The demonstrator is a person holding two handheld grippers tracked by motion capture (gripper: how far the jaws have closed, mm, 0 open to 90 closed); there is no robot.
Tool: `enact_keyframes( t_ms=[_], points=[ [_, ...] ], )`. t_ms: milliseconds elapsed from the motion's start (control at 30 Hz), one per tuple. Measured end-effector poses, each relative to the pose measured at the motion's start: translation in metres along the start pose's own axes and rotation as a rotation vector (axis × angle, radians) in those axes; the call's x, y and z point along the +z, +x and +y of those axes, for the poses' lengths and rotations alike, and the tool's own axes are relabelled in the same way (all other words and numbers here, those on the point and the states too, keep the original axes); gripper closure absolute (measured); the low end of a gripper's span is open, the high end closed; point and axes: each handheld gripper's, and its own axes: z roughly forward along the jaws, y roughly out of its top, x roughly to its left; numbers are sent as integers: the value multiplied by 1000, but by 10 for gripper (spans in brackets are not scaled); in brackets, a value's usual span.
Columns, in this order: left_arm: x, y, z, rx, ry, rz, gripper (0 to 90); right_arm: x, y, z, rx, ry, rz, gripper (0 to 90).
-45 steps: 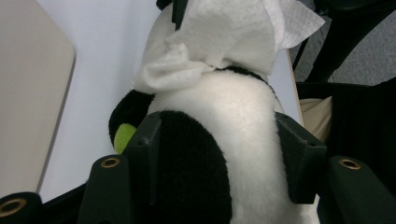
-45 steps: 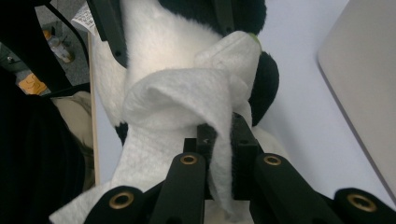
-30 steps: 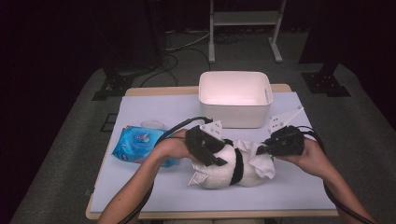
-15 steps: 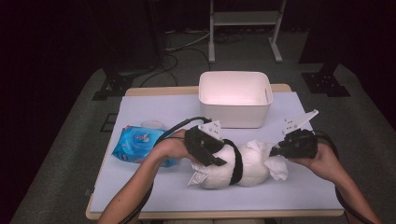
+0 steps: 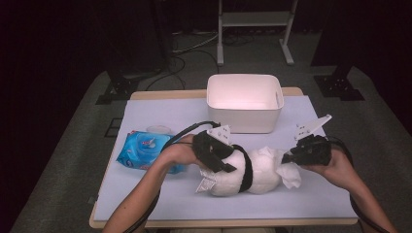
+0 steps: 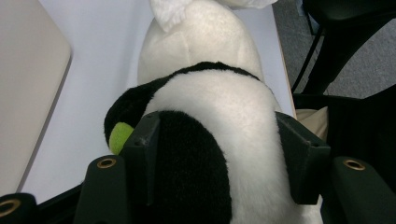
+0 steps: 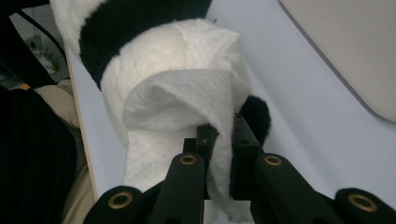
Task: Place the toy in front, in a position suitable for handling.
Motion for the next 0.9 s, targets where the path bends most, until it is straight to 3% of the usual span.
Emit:
enact_keyframes(
  t_ms=[367, 667, 900],
  points=[
    [3, -1, 6, 5, 3, -2, 395, 8, 10, 29, -78, 26, 13, 846],
    [7, -1, 11, 13, -6, -8, 394, 18, 18, 44, -113, 53, 28, 846],
    [10, -1, 16, 15, -5, -8, 389, 34, 27, 61, -148, 81, 55, 846]
  ],
)
